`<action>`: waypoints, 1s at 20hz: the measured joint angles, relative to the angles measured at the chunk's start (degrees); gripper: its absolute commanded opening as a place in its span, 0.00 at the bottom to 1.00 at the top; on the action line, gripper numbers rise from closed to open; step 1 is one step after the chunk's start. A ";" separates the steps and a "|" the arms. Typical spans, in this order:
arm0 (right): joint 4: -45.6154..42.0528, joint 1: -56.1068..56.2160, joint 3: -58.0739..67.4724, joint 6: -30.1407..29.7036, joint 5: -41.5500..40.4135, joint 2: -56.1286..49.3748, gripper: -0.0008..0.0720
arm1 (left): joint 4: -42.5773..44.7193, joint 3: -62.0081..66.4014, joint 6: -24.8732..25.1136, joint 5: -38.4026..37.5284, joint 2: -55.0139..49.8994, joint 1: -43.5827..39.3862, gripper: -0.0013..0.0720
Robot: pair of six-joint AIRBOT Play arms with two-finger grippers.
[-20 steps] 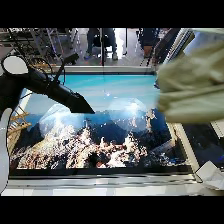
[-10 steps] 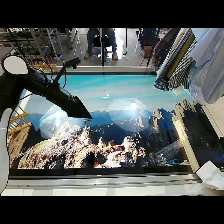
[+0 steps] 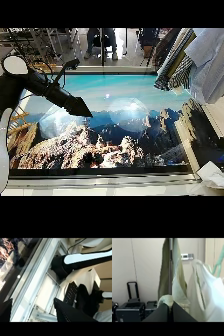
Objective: Fold the clothes and pants, and hang the long-sleeved shirts on hangers.
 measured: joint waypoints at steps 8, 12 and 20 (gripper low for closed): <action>12.15 -0.50 -0.07 0.74 2.69 6.08 0.78 | 0.00 0.00 -0.85 -0.07 -0.04 0.00 0.77; 25.66 3.19 -0.02 -1.97 0.70 14.10 0.78 | 1.03 -0.04 -0.79 -0.09 -0.09 0.00 0.30; 55.15 39.95 -7.10 -37.55 31.30 19.61 0.70 | 56.48 -0.07 -10.27 4.31 3.96 0.66 0.38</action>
